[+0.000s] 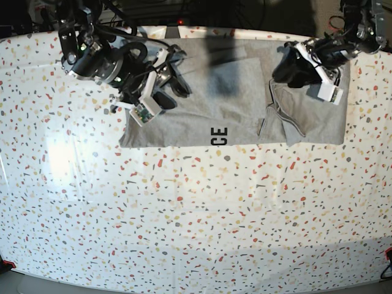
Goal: Fold the T-shirt properly
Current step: 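Grasp the strip end near the left gripper and fold it inward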
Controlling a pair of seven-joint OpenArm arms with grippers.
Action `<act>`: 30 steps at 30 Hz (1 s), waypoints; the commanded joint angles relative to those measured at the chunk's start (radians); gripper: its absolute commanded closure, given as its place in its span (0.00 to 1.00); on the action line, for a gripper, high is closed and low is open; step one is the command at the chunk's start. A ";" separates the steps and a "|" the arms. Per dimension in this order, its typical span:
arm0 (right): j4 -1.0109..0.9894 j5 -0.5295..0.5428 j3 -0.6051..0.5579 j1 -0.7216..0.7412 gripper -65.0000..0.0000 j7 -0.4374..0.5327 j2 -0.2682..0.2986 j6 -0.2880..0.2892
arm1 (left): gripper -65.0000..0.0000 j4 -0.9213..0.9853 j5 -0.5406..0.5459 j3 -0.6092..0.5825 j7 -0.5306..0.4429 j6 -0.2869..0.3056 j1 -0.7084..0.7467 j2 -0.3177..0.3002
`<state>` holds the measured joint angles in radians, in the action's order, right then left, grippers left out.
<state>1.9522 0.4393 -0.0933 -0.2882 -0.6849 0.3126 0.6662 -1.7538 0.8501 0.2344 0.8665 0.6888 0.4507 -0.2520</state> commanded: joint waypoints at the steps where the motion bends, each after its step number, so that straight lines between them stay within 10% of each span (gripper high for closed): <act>1: 0.018 0.009 0.002 0.006 0.61 0.023 0.006 0.007 | 0.62 -0.015 0.062 0.005 0.021 0.009 0.010 -0.009; 6: 0.018 0.009 0.002 0.009 0.61 0.024 0.005 0.007 | 0.62 -0.015 0.316 0.005 0.174 0.009 0.009 -0.016; 10: 0.018 0.009 0.002 0.014 0.61 0.023 0.006 0.007 | 0.62 -0.015 0.351 0.016 0.078 0.009 -0.018 -0.072; 17: 0.018 0.009 0.002 0.017 0.61 -0.003 0.006 0.007 | 0.62 -0.013 -0.005 0.092 -0.135 0.009 -0.004 -0.117; 30: 0.018 0.009 0.002 0.025 0.61 -0.004 0.006 0.006 | 0.62 -0.005 -0.197 0.078 -0.243 0.009 0.045 -0.076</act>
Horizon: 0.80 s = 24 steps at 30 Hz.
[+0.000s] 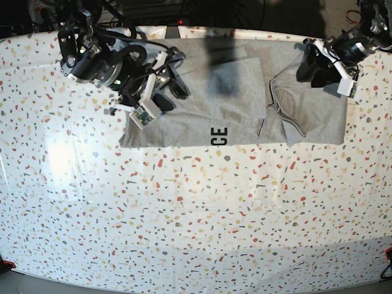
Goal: Fold the T-shirt properly
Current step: 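Grasp the strip end near the left gripper and fold it inward, then reposition both grippers onto the folded bundle's edges and grasp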
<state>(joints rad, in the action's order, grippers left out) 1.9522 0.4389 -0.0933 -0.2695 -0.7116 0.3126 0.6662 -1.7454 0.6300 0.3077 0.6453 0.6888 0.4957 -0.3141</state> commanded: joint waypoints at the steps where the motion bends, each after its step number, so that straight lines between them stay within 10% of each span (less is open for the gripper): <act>1: 0.018 0.010 0.002 0.006 0.61 0.023 0.006 0.006 | 0.62 -0.013 -0.013 0.005 -0.046 0.009 0.000 -0.005; 12: 0.018 0.009 0.002 0.006 0.61 0.008 0.006 0.006 | 0.62 -0.014 0.063 -0.054 0.172 0.009 0.006 0.141; 24: 0.018 0.009 0.002 0.006 0.61 0.008 0.006 0.007 | 0.62 -0.018 0.325 -0.189 0.267 0.009 -0.023 0.124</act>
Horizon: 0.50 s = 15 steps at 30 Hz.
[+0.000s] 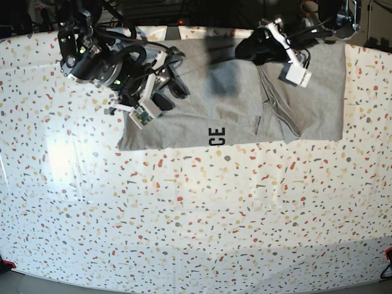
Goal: Fold the T-shirt properly
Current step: 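Reposition both grippers onto the folded bundle's edges and grasp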
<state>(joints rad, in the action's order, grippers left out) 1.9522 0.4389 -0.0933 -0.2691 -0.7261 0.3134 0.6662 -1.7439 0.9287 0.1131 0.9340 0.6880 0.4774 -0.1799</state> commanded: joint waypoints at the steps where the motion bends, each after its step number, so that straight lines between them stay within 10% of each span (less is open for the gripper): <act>1: 0.018 0.009 0.002 0.006 0.61 0.022 0.005 0.006 | 0.62 -0.019 0.026 0.006 -0.043 0.010 -0.017 -0.027; 8: 0.018 0.009 0.002 0.006 0.61 0.021 0.005 0.006 | 0.62 -0.019 -0.008 0.040 -0.397 -0.008 -0.051 -0.198; 15: 0.018 0.010 0.002 0.006 0.61 0.038 0.002 0.006 | 0.62 -0.019 -0.248 0.062 -0.489 -0.101 -0.051 -0.200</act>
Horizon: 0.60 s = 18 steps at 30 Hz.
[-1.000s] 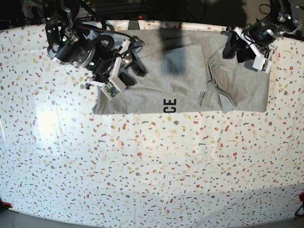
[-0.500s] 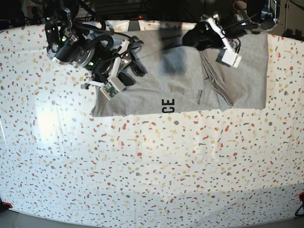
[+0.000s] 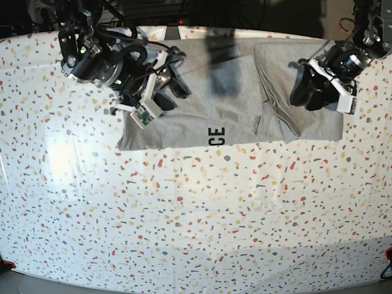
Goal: Fold the T-shirt properly
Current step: 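Reposition both grippers onto the folded bundle's edges and grasp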
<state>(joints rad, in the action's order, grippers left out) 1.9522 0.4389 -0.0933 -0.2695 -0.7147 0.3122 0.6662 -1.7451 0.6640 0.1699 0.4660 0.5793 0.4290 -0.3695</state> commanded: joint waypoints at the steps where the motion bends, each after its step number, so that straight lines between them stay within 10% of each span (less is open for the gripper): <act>1: 0.018 0.010 0.002 0.007 0.61 0.027 -0.001 0.006 | 0.62 -0.018 -0.008 0.005 -0.050 0.007 -0.005 -0.005; 6: 0.018 0.010 0.002 0.009 0.61 0.018 -0.005 0.006 | 0.64 -0.016 -0.269 0.005 -0.071 -0.119 -0.056 0.068; 13: 0.018 0.009 0.002 0.009 0.61 0.014 -0.004 0.006 | 0.96 -0.016 -0.510 0.005 -0.070 -0.124 -0.129 0.168; 18: 0.018 0.010 0.002 0.009 0.61 0.009 -0.005 0.006 | 0.97 -0.011 -0.586 0.005 -0.072 -0.124 -0.153 0.222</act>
<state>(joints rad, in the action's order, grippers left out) 1.9522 0.4389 -0.0937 -0.2691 -0.7273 0.3042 0.6662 -1.7428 0.0708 0.1711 0.4210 0.4522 0.2852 -0.1410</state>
